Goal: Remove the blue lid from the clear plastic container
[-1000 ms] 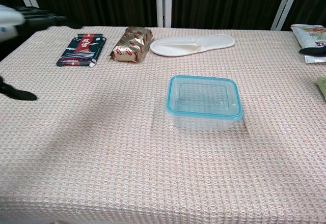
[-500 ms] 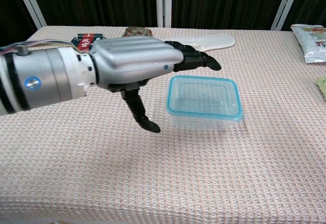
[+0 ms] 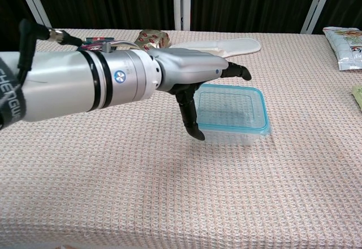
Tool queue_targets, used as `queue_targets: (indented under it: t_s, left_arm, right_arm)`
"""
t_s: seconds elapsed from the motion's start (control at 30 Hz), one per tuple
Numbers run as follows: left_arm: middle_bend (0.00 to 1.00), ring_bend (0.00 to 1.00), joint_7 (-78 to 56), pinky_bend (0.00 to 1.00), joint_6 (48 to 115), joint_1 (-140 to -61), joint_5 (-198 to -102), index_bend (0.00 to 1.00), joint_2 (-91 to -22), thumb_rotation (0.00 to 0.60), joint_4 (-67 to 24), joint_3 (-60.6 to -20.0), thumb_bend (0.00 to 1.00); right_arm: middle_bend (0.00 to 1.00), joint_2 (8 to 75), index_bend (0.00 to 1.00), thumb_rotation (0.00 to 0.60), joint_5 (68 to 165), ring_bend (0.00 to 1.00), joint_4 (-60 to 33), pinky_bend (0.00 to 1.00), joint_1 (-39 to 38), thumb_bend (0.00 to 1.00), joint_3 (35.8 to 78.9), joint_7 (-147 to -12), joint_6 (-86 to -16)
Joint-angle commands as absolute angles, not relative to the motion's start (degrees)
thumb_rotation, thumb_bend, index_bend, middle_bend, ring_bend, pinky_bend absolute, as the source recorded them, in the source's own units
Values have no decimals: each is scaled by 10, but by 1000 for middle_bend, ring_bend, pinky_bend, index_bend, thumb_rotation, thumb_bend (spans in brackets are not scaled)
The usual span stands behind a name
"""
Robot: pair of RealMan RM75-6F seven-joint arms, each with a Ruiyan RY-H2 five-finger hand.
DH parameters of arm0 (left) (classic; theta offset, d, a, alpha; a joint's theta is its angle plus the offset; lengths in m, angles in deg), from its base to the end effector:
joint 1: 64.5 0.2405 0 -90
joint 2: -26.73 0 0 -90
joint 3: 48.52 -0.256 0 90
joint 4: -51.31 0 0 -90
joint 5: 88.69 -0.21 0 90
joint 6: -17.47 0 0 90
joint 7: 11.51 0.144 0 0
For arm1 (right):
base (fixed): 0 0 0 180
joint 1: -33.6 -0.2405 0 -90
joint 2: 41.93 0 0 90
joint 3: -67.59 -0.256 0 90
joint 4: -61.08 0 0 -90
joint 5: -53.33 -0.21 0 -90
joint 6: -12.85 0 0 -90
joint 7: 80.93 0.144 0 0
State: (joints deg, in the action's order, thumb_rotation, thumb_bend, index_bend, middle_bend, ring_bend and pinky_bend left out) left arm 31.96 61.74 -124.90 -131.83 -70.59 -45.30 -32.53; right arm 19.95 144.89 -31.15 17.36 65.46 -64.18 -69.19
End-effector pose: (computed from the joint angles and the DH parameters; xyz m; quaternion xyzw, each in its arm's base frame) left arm 0.0087 0.2967 -0.0826 -0.8505 -0.3248 -0.3358 0.2417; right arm -0.2651 -0.2345 0.1574 0.6248 -0.4019 0.4967 0.4487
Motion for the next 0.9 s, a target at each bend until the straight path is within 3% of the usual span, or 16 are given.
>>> queue_targets:
  t_s: [0.03, 0.7, 0.8, 0.9]
  left_arm:
    - [0, 0, 349, 20, 637, -1299, -1230, 1, -709, 600, -447, -323, 41]
    - [6, 0, 311, 52, 638, -1375, -1109, 0, -693, 600, -416, -353, 41]
    - [72, 24, 299, 77, 629, -1384, -1098, 15, -695, 600, -406, -354, 41]
    - [169, 110, 281, 122, 621, -1388, -1096, 115, -699, 600, -398, -352, 41]
  right_arm:
    - [0, 203, 0, 600, 1456, 0, -310, 0, 172, 126, 658, -643, -687]
    - [0, 241, 0, 600, 1518, 0, -308, 0, 148, 126, 677, -674, -657]
    - [0, 254, 0, 600, 1521, 0, -301, 0, 141, 127, 676, -677, -650]
    - [0, 277, 0, 600, 1530, 0, -289, 0, 131, 133, 676, -677, -642]
